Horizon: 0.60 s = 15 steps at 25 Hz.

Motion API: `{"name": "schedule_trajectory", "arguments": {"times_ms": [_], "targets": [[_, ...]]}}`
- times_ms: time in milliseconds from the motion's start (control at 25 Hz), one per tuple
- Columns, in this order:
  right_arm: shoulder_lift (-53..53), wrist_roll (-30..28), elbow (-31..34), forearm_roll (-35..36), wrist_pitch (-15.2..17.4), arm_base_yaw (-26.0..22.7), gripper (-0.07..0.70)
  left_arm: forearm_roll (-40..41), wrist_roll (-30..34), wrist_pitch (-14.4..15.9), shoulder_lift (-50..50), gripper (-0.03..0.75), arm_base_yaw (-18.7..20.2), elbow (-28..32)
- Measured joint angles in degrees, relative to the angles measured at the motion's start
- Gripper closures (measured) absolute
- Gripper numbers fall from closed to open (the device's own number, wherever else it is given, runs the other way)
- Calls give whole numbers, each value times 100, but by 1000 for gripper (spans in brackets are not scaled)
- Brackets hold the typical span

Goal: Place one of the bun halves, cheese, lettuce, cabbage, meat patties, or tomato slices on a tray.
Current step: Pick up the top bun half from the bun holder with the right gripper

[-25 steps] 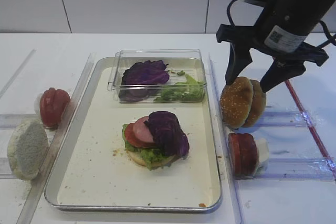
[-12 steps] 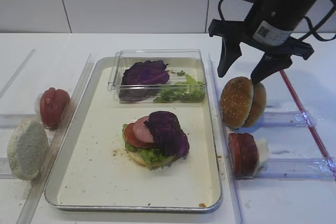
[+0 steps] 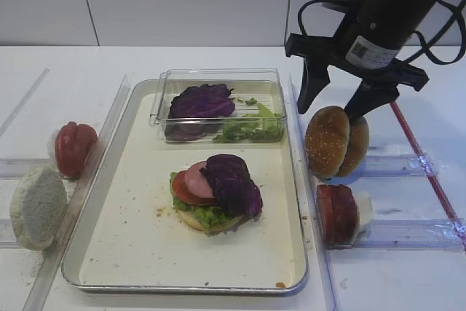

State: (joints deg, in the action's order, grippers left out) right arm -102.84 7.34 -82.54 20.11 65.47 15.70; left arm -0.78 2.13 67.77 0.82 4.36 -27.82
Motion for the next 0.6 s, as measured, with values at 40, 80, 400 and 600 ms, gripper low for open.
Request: {"name": "schedule_trajectory", "arguments": {"times_ms": [40,80,400,600], "targets": [[0,0,0,11,-8,16,129,0,0,0,0,357,0,0],[-10,0,0,11,-25,33,129,0,0,0,0,357,0,0],[-190,0,0,51,-58,150,146,0,0,0,0,357,0,0],[-195,0,0,-9,-58,150,304,0,0,0,0,357,0,0]]}}
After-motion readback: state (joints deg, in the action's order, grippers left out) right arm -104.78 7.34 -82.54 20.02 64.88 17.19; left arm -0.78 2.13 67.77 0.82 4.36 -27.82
